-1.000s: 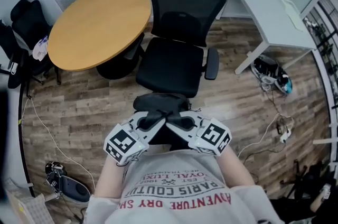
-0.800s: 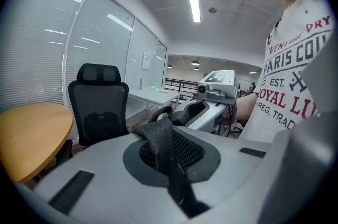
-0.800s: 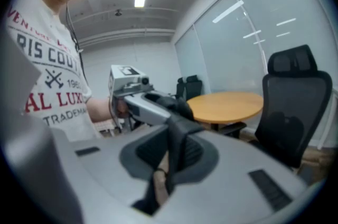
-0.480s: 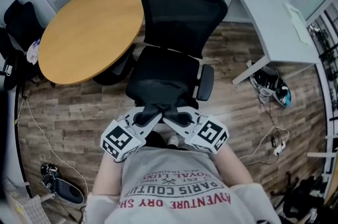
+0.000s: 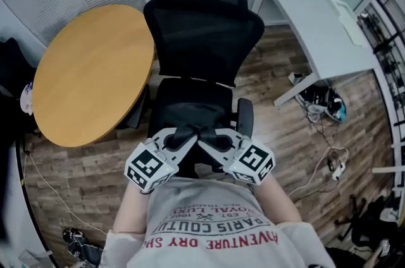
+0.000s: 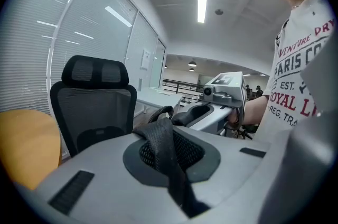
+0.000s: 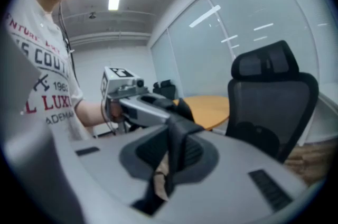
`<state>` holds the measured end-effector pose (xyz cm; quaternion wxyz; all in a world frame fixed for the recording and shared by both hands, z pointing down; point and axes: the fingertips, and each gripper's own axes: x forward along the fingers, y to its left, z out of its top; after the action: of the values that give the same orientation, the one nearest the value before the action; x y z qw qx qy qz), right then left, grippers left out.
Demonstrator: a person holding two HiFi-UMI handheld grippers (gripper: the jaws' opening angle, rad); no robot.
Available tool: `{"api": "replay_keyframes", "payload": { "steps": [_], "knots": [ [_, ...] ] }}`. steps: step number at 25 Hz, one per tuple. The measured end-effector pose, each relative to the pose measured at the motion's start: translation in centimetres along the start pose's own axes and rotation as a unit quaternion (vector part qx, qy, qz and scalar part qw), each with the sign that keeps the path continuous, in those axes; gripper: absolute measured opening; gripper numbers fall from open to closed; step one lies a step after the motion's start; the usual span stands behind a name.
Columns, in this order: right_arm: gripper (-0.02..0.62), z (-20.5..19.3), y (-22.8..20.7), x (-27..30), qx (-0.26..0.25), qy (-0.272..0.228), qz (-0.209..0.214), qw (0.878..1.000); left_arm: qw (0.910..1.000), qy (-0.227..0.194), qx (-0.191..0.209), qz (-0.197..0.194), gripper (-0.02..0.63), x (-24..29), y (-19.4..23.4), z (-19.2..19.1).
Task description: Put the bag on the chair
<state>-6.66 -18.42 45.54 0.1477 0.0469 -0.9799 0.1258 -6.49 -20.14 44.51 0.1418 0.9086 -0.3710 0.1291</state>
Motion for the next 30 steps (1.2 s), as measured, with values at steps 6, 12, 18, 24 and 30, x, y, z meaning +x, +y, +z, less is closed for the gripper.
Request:
{"api": "replay_keyframes", "payload": {
  "steps": [6, 12, 18, 24, 30],
  "knots": [
    [0.044, 2.0, -4.9, 3.2, 0.014, 0.007, -0.027, 0.999, 0.9984, 0.021, 0.006, -0.053, 0.029, 1.6, 5.7, 1.2],
    [0.044, 2.6, -9.1, 6.2, 0.038, 0.010, -0.058, 0.998, 0.9958, 0.036, 0.018, -0.082, 0.029, 3.1, 10.5, 1.1],
    [0.044, 2.5, -14.0, 8.3, 0.070, 0.012, -0.094, 0.993, 0.9956, 0.045, 0.013, -0.081, 0.029, 6.0, 15.1, 0.9],
    [0.044, 2.9, -19.0, 10.6, 0.096, 0.015, -0.128, 0.987, 0.9958, 0.054, -0.002, -0.073, 0.029, 8.4, 20.0, 1.0],
    [0.044, 2.0, -22.2, 11.8, 0.126, 0.026, -0.141, 0.982, 0.9949, 0.068, -0.030, -0.068, 0.029, 10.5, 22.9, 0.0]
  ]
}}
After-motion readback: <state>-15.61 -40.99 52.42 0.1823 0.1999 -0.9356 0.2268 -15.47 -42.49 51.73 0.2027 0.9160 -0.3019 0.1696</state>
